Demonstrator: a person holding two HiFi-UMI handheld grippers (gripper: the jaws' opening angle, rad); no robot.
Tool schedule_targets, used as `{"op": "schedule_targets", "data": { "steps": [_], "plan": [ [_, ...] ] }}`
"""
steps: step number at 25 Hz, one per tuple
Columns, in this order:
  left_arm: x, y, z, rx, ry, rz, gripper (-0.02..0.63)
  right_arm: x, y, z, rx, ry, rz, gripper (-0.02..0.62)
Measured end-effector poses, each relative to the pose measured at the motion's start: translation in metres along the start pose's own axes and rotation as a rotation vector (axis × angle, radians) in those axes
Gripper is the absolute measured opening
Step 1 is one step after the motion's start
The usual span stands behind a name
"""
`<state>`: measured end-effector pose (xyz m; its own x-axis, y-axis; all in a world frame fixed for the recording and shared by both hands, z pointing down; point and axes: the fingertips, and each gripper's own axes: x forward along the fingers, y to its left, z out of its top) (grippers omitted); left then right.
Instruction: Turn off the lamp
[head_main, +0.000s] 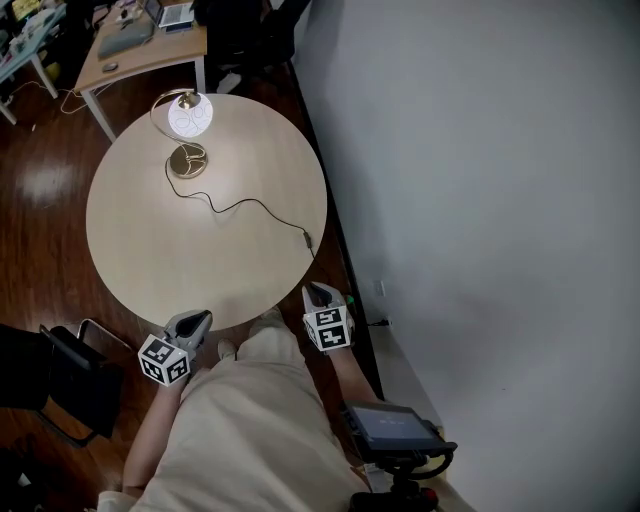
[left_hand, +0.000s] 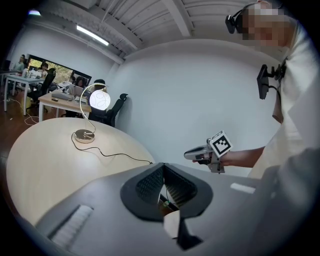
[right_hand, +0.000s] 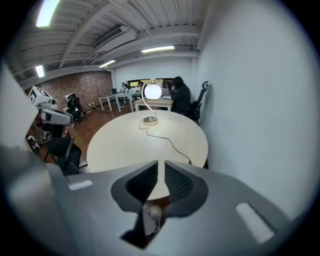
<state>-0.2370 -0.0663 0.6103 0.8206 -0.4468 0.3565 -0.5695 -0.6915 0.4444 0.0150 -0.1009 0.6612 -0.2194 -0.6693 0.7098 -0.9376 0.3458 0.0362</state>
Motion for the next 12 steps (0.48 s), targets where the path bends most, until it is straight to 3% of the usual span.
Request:
{"op": "schedule_targets", "data": {
  "steps": [12],
  "plan": [
    [0.056,0.014,0.059,-0.02,0.024,0.133,0.0,0.125,-0.096,-0.04,0.072,0.154,0.029,0.101]
  ]
}}
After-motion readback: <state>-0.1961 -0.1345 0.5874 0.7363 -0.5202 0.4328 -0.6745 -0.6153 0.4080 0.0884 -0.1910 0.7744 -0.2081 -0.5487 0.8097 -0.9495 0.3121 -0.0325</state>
